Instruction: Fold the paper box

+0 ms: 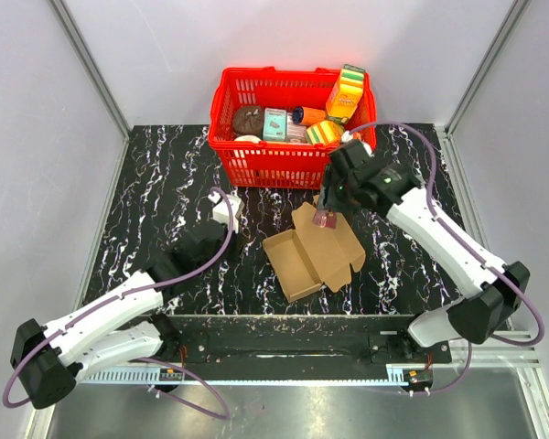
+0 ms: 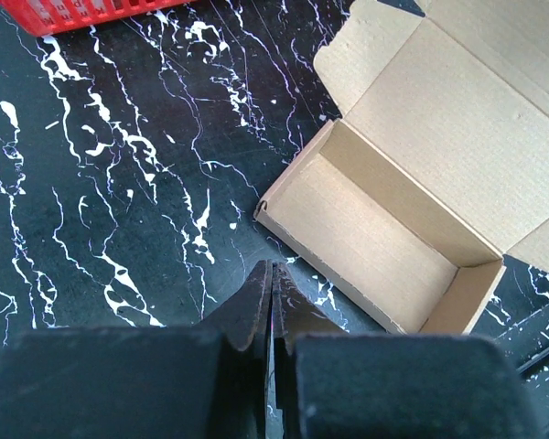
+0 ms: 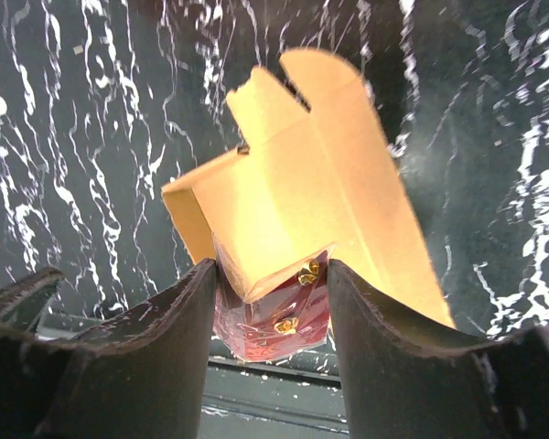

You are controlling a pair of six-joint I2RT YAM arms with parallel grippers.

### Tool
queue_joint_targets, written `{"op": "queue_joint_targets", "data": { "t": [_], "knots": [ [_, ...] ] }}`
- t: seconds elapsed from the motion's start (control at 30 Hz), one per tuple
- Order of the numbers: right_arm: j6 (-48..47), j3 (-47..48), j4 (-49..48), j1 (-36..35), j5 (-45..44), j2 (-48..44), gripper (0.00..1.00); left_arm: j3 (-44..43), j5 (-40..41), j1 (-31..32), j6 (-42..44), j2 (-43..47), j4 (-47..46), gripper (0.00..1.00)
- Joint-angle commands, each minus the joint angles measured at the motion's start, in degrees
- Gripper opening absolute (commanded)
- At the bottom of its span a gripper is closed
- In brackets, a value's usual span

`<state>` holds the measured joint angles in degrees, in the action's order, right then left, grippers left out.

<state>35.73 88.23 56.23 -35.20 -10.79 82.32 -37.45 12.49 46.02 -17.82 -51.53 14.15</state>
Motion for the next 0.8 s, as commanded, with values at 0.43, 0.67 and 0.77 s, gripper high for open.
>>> {"op": "queue_joint_targets", "data": {
  "t": [0.43, 0.67, 0.77],
  "knots": [
    [1.90, -7.54, -11.40, -14.11, 2.88, 15.75, 0.58, -0.34, 2.71, -0.23, -1.60, 1.60, 0.17, 0.01],
    [-2.59, -8.77, -12.80, -14.81, 2.52, 18.31, 0.70, 0.19, 2.89, -0.23, -1.86, 1.78, 0.26, 0.01],
    [-3.12, -9.30, -13.60, -14.81, 3.84, 17.70, 0.73, 0.10, 2.98, -0.23, -1.95, 1.69, 0.35, 0.01]
  ]
}}
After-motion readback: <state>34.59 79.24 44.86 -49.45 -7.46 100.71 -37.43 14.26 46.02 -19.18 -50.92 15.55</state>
